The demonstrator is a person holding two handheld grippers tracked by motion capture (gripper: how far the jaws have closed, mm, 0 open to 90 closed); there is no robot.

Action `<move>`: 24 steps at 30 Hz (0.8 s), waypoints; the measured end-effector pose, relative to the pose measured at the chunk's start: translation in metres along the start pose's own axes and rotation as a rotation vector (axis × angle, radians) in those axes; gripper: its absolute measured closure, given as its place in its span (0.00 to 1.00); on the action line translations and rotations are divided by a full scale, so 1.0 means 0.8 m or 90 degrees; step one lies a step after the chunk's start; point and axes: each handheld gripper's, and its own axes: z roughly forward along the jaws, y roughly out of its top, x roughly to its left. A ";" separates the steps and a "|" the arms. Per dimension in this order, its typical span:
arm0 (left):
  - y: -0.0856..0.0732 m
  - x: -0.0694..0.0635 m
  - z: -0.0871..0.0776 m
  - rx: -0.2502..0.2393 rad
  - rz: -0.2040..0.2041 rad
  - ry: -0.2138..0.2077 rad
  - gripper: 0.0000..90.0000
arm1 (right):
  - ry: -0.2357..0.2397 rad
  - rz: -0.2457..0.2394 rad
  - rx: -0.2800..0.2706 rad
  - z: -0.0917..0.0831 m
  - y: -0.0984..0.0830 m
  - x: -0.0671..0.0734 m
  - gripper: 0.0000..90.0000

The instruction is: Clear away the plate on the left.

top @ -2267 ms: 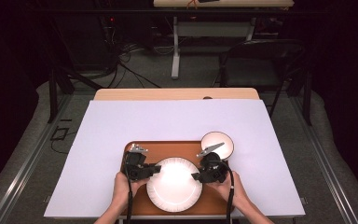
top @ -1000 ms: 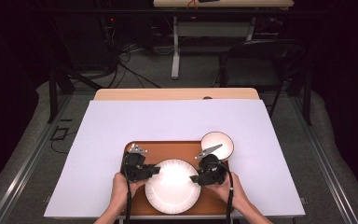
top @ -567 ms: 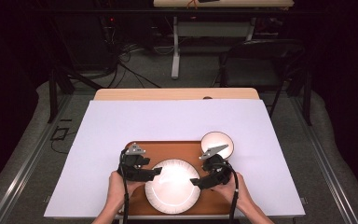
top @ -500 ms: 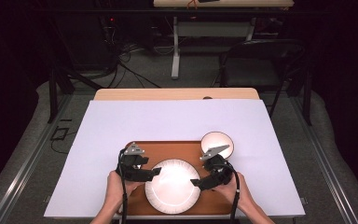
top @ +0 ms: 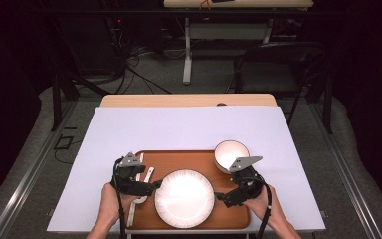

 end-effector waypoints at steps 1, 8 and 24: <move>-0.001 0.001 -0.002 -0.003 -0.002 0.004 0.18 | -0.002 0.001 -0.001 -0.002 -0.001 -0.001 0.05; -0.010 0.013 -0.020 -0.003 -0.015 0.027 0.15 | -0.031 -0.005 -0.002 -0.018 -0.002 -0.012 0.00; -0.032 0.054 -0.080 -0.030 -0.048 0.112 0.14 | -0.081 0.033 -0.013 -0.055 -0.035 -0.042 0.00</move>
